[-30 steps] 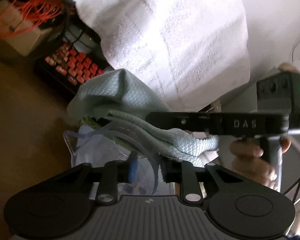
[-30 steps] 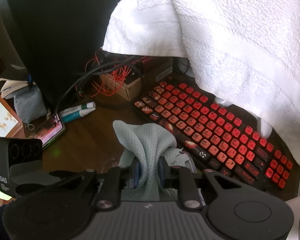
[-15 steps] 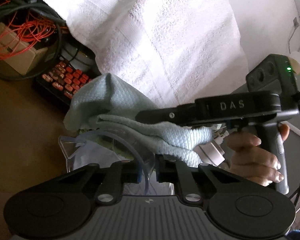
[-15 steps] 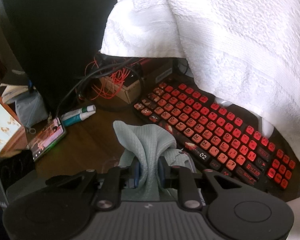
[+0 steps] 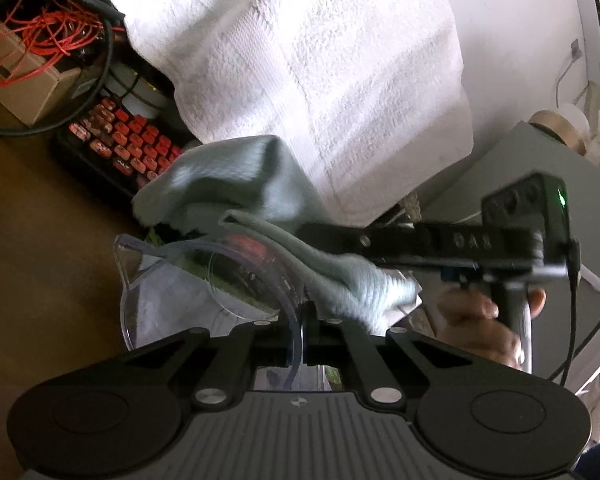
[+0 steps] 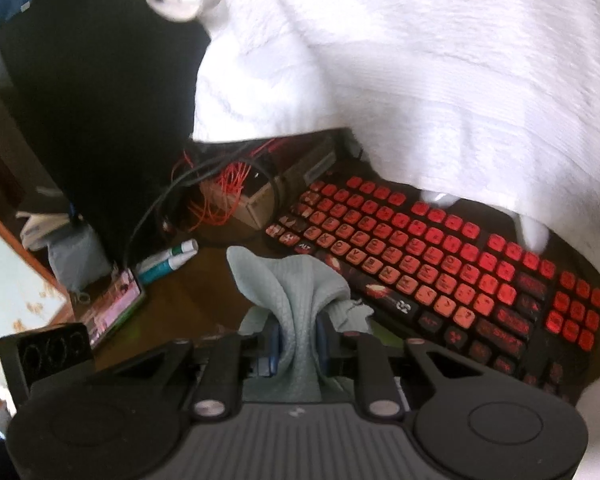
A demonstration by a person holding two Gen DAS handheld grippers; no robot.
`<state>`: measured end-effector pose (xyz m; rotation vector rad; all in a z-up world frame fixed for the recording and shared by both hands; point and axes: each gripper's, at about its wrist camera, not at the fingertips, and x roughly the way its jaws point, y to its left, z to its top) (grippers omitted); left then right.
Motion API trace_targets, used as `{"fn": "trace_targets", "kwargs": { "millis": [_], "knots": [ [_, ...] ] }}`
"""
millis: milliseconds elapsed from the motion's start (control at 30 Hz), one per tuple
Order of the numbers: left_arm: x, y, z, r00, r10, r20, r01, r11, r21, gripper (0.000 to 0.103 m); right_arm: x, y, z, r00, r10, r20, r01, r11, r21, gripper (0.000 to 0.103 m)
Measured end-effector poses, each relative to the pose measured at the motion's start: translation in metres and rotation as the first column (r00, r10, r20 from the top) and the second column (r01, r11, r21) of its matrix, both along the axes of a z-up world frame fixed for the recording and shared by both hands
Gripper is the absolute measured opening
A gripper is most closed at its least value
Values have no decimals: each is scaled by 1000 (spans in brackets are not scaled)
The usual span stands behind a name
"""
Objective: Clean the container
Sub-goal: 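Rub the blue cloth around the jug rim with the right gripper, then pull the cloth out of the jug with the right gripper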
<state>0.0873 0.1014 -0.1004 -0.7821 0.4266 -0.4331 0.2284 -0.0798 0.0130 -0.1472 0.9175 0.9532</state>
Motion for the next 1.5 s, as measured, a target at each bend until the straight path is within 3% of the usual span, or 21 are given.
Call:
{"fn": "trace_targets", "kwargs": {
  "millis": [300,500,900,1067,1300,1500],
  "knots": [
    [-1,0,-1,1000,-28,0,28,999,23,5,-43,-15,-8,994,-55,99,51,998,39,17],
    [-2,-1,-1,1000,-31,1,31,999,33,5,-63,-11,-10,991,-37,127,29,997,67,18],
    [0,1,-5,999,-45,-15,46,999,4,6,-65,-13,-14,953,-130,273,134,991,4,18],
    [1,1,-6,999,-49,-20,49,999,-1,7,-48,-25,-18,950,-196,243,191,981,42,18],
    [3,2,-7,998,-55,-31,54,998,-15,7,-35,-43,-25,961,-210,180,185,972,143,20],
    [3,2,-8,998,-55,-34,54,998,-18,8,-32,-73,-21,974,-201,106,163,942,293,22]
  ]
}}
